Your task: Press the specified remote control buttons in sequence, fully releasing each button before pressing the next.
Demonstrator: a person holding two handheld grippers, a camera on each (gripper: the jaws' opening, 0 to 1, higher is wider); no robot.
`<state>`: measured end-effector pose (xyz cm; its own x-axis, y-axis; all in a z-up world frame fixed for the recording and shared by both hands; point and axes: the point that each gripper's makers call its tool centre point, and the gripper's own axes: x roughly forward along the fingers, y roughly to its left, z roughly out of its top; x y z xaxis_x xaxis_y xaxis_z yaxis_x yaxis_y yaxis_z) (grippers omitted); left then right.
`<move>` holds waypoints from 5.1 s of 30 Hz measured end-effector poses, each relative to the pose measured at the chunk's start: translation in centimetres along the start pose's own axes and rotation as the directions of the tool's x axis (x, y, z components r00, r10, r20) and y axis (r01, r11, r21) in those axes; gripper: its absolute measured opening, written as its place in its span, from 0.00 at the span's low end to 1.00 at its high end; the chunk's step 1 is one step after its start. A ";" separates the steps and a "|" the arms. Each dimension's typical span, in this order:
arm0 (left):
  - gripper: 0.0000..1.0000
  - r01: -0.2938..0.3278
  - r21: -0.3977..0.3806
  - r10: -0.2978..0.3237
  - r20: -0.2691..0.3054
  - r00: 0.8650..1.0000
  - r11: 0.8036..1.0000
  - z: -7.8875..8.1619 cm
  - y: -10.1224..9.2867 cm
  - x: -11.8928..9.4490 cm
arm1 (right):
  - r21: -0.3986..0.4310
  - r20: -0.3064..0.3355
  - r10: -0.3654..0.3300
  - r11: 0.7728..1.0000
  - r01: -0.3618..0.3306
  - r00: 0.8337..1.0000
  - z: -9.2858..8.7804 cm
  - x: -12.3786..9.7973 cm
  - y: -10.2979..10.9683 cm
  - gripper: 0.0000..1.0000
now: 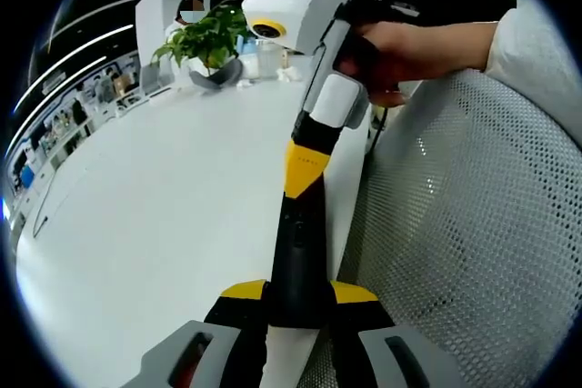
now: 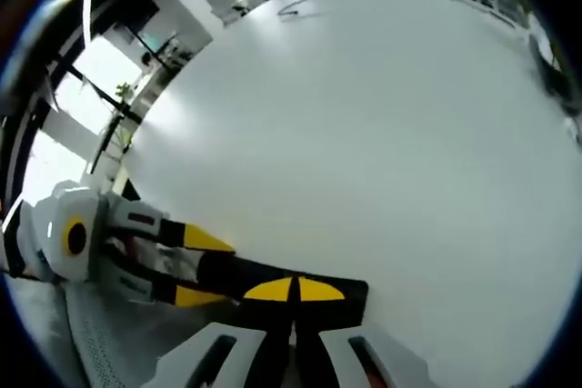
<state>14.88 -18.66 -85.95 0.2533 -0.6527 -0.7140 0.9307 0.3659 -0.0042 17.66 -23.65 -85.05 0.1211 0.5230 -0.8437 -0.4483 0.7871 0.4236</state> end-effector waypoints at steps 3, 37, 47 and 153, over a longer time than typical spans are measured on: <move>0.24 0.000 0.000 0.000 0.000 1.000 1.000 0.0 0.0 0.0 | 0.045 -0.033 0.054 0.998 -0.052 0.998 -0.4 -0.2 0.9 0.00; 0.24 0.004 0.005 -0.004 0.001 1.000 1.000 0.1 -0.1 0.0 | 0.034 -0.040 0.062 0.998 -0.060 0.997 -0.8 0.0 0.5 0.00; 0.24 0.003 0.004 -0.003 -0.001 1.000 1.000 0.1 0.0 0.1 | 0.030 -0.060 0.002 1.000 -0.001 0.998 -0.8 -0.5 -0.1 0.00; 0.25 0.034 0.040 -0.035 0.019 0.999 0.999 0.3 -0.8 0.3 | 0.054 -0.097 -0.019 0.998 0.024 0.995 -1.6 -0.6 -0.6 0.00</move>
<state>14.35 -19.38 -85.93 0.2253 -0.6774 -0.7002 0.9487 0.3163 -0.0008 16.49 -24.97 -85.36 0.0426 0.4737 -0.8796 -0.3967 0.8161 0.4203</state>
